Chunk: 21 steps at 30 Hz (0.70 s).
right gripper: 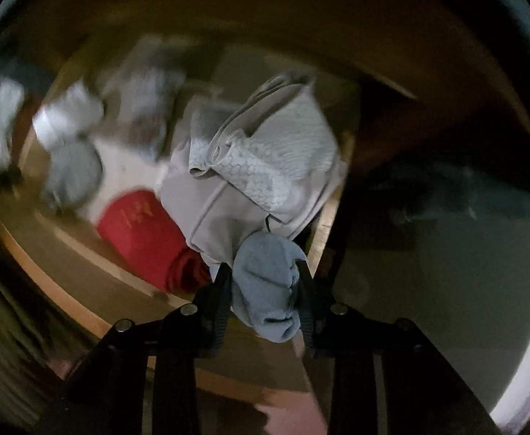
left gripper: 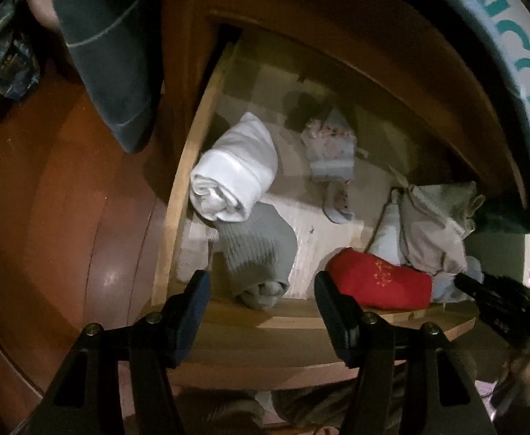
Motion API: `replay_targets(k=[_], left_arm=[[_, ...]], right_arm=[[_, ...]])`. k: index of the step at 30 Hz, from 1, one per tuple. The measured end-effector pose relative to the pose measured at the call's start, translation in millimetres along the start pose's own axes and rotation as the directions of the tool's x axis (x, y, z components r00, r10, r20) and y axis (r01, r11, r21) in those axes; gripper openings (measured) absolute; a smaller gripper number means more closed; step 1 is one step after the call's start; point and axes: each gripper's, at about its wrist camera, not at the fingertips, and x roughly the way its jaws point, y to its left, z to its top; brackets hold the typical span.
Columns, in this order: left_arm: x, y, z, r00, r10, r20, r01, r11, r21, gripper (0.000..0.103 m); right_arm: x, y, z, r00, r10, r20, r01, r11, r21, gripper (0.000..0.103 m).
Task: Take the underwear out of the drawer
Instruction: 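Close the right gripper on the light blue sock in the drawer, then close the left gripper on the grey ribbed sock while the right holds the blue sock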
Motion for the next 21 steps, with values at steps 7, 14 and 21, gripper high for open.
replay_targets(k=[7, 14, 21], left_arm=[[23.4, -21.6, 11.4, 0.994, 0.061, -0.089, -0.055, 0.996, 0.068, 0.062], [60.9, -33.8, 17.2, 0.967, 0.174, -0.185, -0.15, 0.979, 0.136, 0.062], [80.9, -26.8, 19.4, 0.958, 0.179, -0.226, -0.159, 0.982, 0.104, 0.062]], right_arm=[[-32.0, -12.9, -15.8, 0.981, 0.145, 0.127, -0.171, 0.958, 0.231, 0.029], [-25.3, -0.9, -19.3, 0.95, 0.27, 0.155, -0.305, 0.907, 0.289, 0.029], [-3.2, 19.7, -10.4, 0.954, 0.288, 0.08, -0.299, 0.924, 0.24, 0.03]])
